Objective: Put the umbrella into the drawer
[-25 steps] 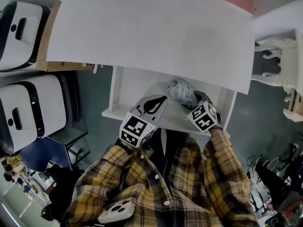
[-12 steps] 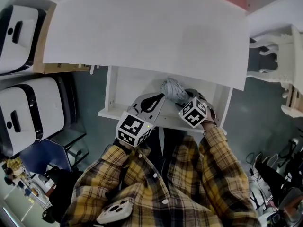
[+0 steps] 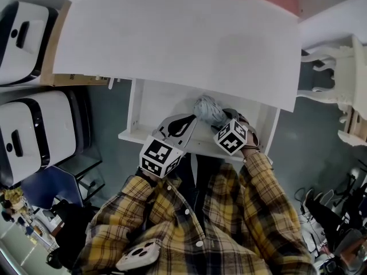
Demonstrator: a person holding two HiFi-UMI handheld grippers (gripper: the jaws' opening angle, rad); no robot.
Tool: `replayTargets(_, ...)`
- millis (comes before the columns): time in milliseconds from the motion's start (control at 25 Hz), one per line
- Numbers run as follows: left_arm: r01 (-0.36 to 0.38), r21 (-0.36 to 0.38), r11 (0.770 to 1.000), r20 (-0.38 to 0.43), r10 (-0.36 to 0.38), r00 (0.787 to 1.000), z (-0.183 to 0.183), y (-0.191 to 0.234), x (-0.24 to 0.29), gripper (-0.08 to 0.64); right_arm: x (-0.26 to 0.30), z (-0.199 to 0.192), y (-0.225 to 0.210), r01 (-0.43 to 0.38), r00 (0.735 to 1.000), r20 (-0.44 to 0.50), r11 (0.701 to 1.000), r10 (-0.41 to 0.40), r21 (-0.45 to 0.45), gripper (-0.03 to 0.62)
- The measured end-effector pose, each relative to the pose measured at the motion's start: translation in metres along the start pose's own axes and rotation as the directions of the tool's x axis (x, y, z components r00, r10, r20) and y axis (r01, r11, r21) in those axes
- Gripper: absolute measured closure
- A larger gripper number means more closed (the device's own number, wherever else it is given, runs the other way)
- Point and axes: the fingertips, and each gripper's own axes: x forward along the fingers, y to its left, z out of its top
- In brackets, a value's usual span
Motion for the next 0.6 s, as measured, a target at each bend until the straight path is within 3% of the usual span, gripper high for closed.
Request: replayTargets(600,0.005,-0.003,1.0,0.031,-0.005,1.0,0.015,0.003,-0.002,0.54,-0.032,0.014,-0.004,0.009,0.998,0.062,0.999,-0.012,0.051,0.279)
